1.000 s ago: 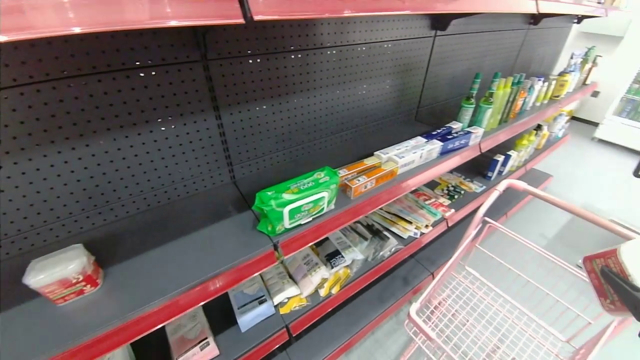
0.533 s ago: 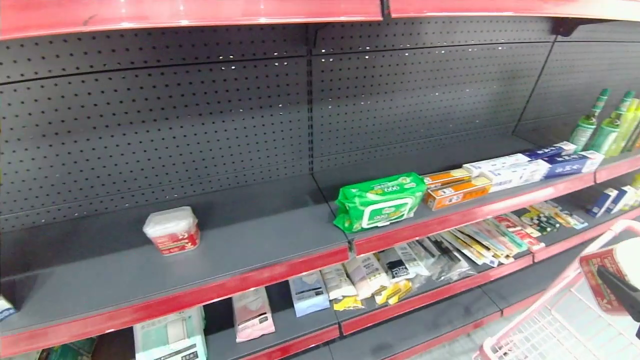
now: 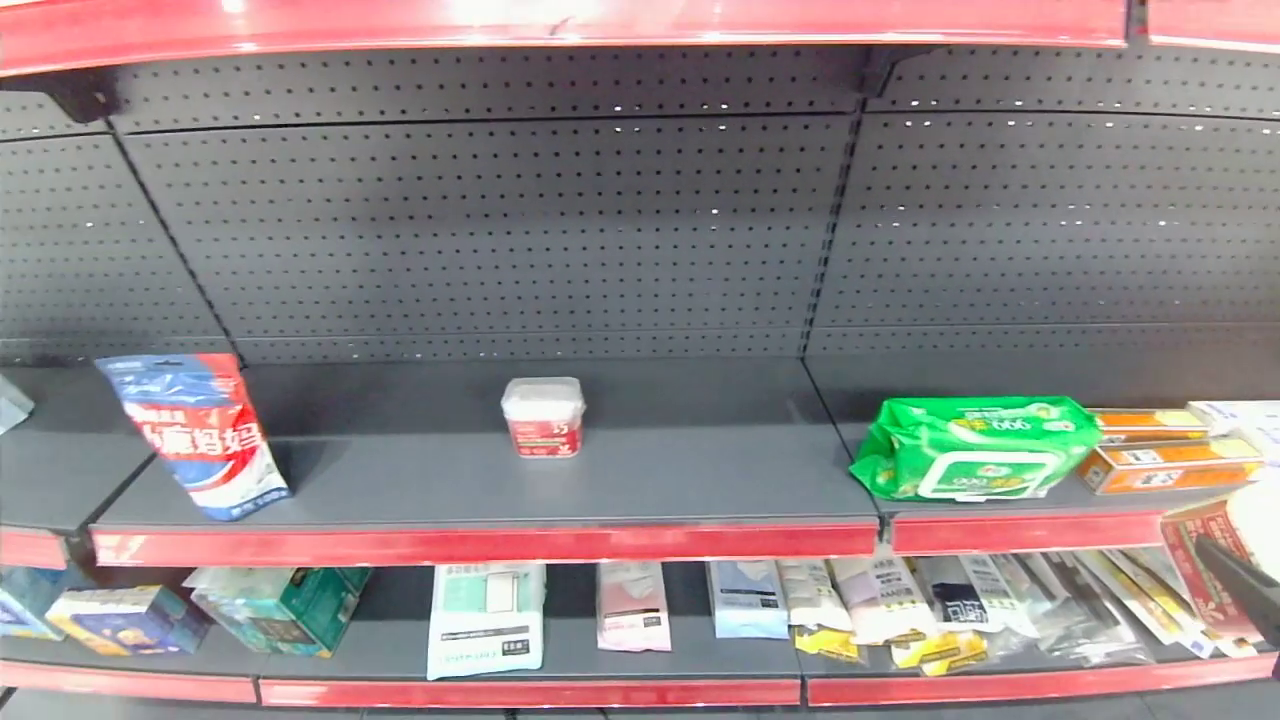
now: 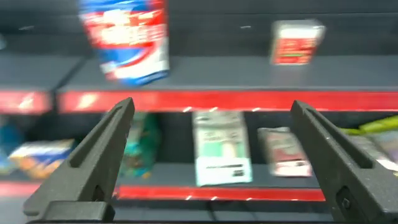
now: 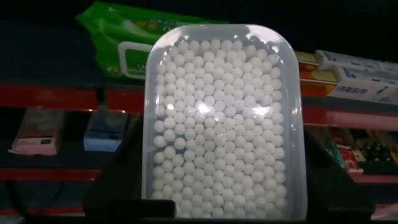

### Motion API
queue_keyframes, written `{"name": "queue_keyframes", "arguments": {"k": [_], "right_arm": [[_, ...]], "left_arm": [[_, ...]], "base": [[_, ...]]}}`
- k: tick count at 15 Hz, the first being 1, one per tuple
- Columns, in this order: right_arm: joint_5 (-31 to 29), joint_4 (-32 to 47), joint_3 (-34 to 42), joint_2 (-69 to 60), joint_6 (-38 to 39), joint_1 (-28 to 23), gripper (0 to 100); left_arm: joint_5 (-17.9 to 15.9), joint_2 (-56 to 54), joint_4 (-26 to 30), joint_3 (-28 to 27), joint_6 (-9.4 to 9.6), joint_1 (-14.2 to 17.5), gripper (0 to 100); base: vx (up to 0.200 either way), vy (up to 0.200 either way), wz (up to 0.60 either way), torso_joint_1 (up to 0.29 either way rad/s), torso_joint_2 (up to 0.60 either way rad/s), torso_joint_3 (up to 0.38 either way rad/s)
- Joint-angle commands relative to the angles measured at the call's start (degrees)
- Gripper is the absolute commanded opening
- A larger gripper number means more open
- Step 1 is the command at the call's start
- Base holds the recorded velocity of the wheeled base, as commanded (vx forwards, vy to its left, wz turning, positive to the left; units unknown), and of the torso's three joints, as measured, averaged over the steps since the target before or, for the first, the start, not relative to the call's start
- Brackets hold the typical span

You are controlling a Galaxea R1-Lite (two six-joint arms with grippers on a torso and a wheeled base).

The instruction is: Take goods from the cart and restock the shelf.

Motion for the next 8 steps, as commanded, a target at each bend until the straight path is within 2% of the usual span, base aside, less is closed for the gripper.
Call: {"name": "queue_keyframes", "arguments": {"k": [1, 8], "right_arm": [[0.1, 0.0, 0.3, -0.6, -0.3, -0.2, 0], [1.0, 0.1, 0.6, -12.3, 2.1, 0.0, 0]], "left_arm": [[0.0, 0.1, -0.1, 0.0, 0.02, 0.0, 100], [-0.3, 1.4, -0.1, 0.0, 0.37, -0.2, 100]], "base": [[0.000, 0.000, 0.00, 0.000, 0.00, 0.000], [0.000, 0.000, 0.00, 0.000, 0.00, 0.000]]}}
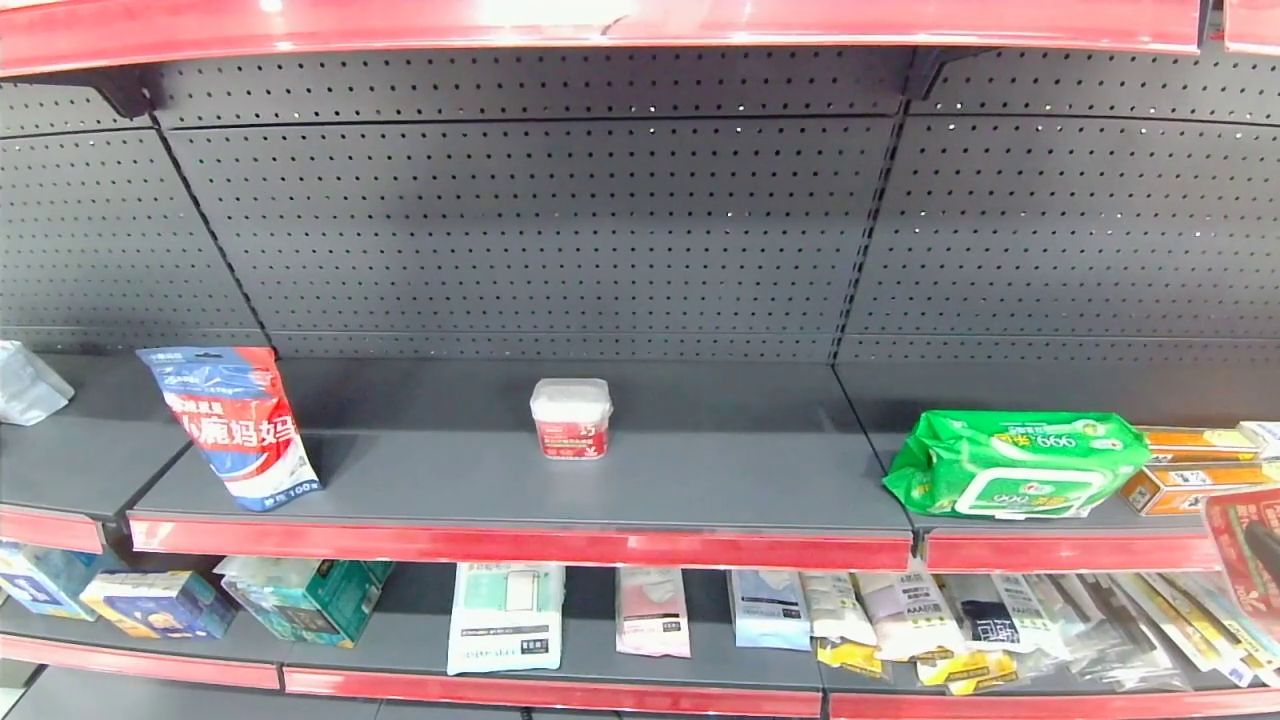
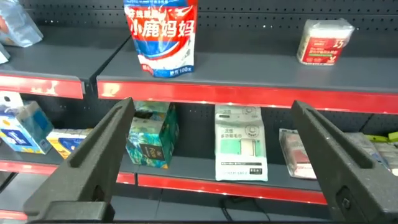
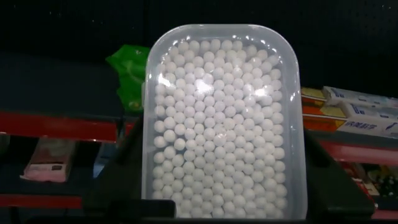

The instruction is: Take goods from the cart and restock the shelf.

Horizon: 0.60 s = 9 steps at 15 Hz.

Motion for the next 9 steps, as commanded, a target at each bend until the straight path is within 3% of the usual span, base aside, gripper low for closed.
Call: {"name": "queue_keyframes", "arguments": {"k": [1, 3, 5, 9], "right_arm": [[1.0, 0.1, 1.6, -6.9, 1.7, 0.2, 0], [0.0, 0.1, 2.0, -9.4, 2.1, -0.3, 0], [-0.7, 0.1, 1.3, -10.0, 3.1, -0.6, 0], [-0.8, 0.2, 5.6, -16.1, 2.7, -0.5, 0]], "left_arm": [[-0.7, 0.9, 0.0, 0.0, 0.52, -0.5, 100], [-1.3, 0.2, 0.0, 0.0, 1.13, -0.4, 100], [-1.3, -0.4, 0.0, 0.0, -0.27, -0.3, 100], [-1.2, -0.4, 0.0, 0.0, -0.01, -0.3, 100]], "base": [[0.000, 0.000, 0.00, 0.000, 0.00, 0.000], [0.000, 0.000, 0.00, 0.000, 0.00, 0.000], [0.000, 0.000, 0.00, 0.000, 0.00, 0.000], [0.000, 0.000, 0.00, 0.000, 0.00, 0.000]]}}
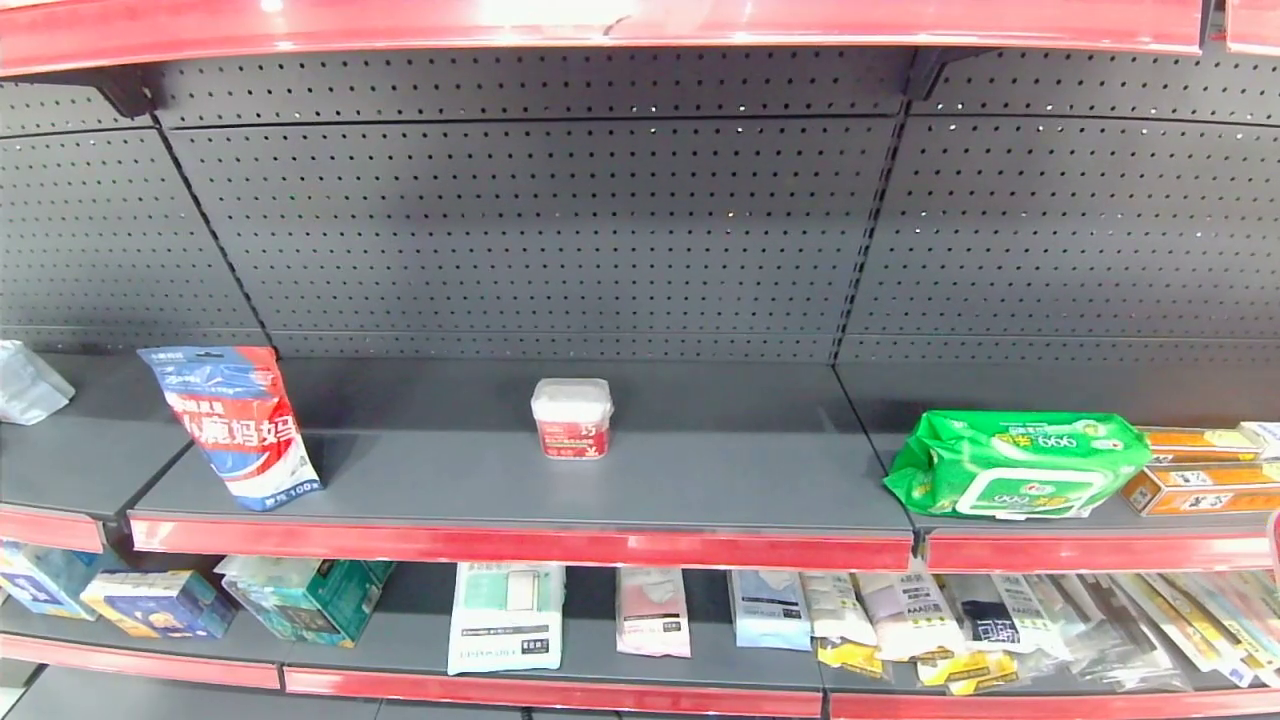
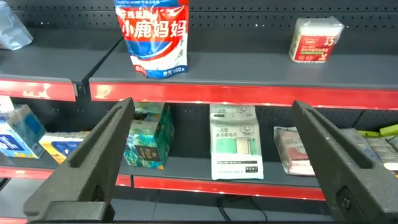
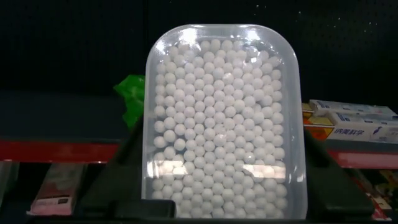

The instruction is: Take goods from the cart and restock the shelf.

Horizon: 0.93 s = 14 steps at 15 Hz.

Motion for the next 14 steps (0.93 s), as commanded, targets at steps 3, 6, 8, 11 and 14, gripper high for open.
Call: {"name": "queue_keyframes", "arguments": {"k": [3, 6, 8, 11, 14], "right_arm": [[0.1, 1.6, 2.5, -7.5, -0.1, 0.2, 0], [0.4, 13.9, 1.3, -17.0, 0.2, 0.6, 0], [0.4, 25.6, -2.2, -23.7, 0.1, 0.5, 0], [0.4, 28.5, -4.3, -24.2, 0.2, 0.5, 0], [0.1, 28.5, -4.3, -24.2, 0.5, 0.5, 0]], "left_arm": [[-1.0, 2.5, 0.0, -0.1, 1.71, -0.5, 100], [-3.3, 3.6, -0.1, -0.1, 4.17, -1.5, 100], [-3.3, 3.7, 0.0, -0.2, 3.91, -1.4, 100], [-3.4, 3.6, -0.3, 0.0, 4.00, -1.6, 100], [-3.4, 1.8, -0.3, 0.0, 3.91, -0.6, 100]], "base": [[0.000, 0.000, 0.00, 0.000, 0.00, 0.000], [0.000, 0.000, 0.00, 0.000, 0.00, 0.000], [0.000, 0.000, 0.00, 0.000, 0.00, 0.000], [0.000, 0.000, 0.00, 0.000, 0.00, 0.000], [0.000, 0.000, 0.00, 0.000, 0.00, 0.000]]}}
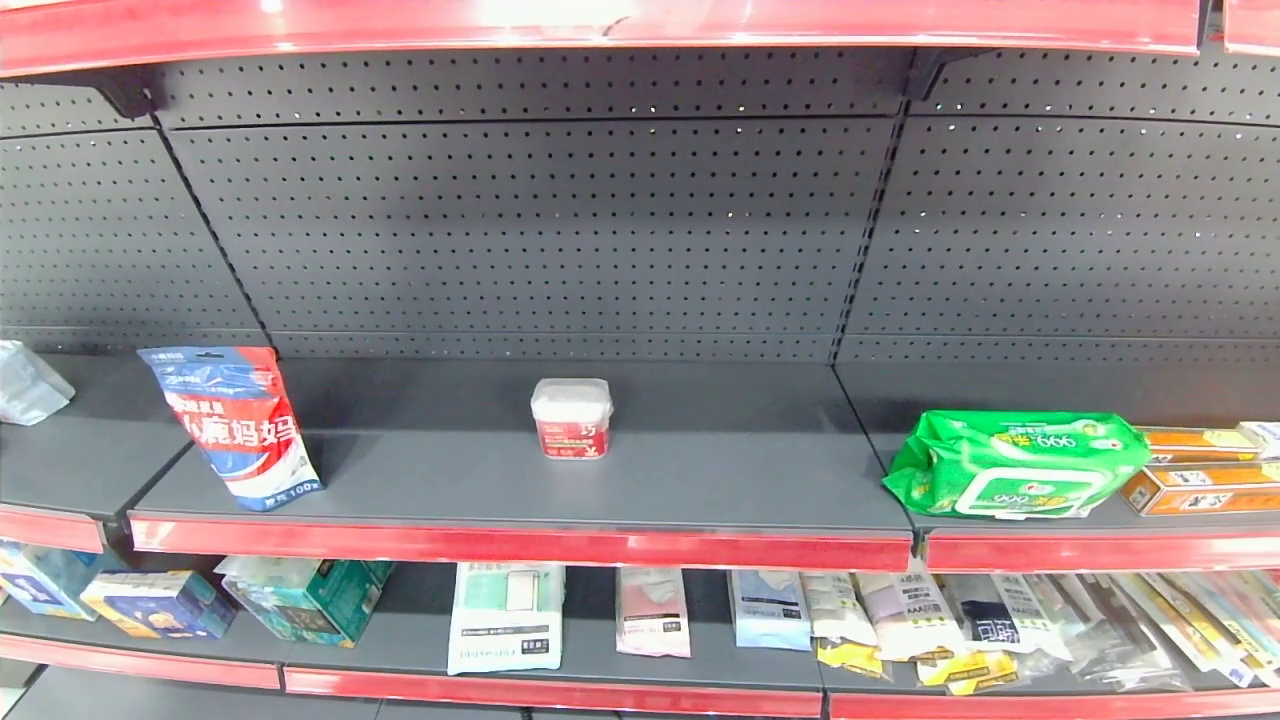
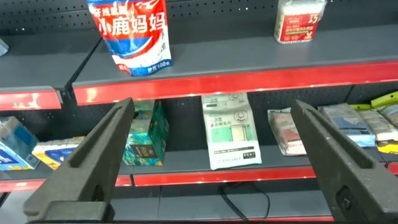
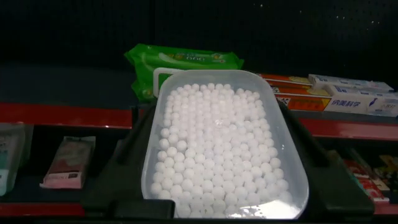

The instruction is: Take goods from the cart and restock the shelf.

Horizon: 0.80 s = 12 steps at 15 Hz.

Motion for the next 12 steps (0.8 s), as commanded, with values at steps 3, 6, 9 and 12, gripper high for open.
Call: {"name": "queue_keyframes", "arguments": {"k": [3, 6, 9, 12], "right_arm": [[-0.1, 0.0, -0.3, -0.9, 0.0, 0.0, 0], [0.0, 0.1, -0.2, -0.8, 0.2, 0.0, 0], [0.2, 0.1, -0.3, -0.8, 0.2, 0.1, 0], [0.2, 0.2, -0.4, -0.7, 0.2, 0.1, 0]], "left_arm": [[0.2, -3.0, 0.1, 0.0, -0.45, 1.3, 100], [0.2, -3.0, 0.1, 0.0, -0.53, 1.2, 100], [0.2, -3.0, 0.1, 0.0, -0.53, 1.2, 100], [0.2, -3.0, 0.1, 0.0, -0.71, 1.2, 100]], "base": [[0.000, 0.000, 0.00, 0.000, 0.00, 0.000], [0.133, 0.000, 0.00, 0.002, 0.00, 0.002], [0.200, 0.000, 0.00, -0.004, -0.01, 0.004], [0.000, 0.000, 0.00, 0.000, 0.00, 0.000]]}}
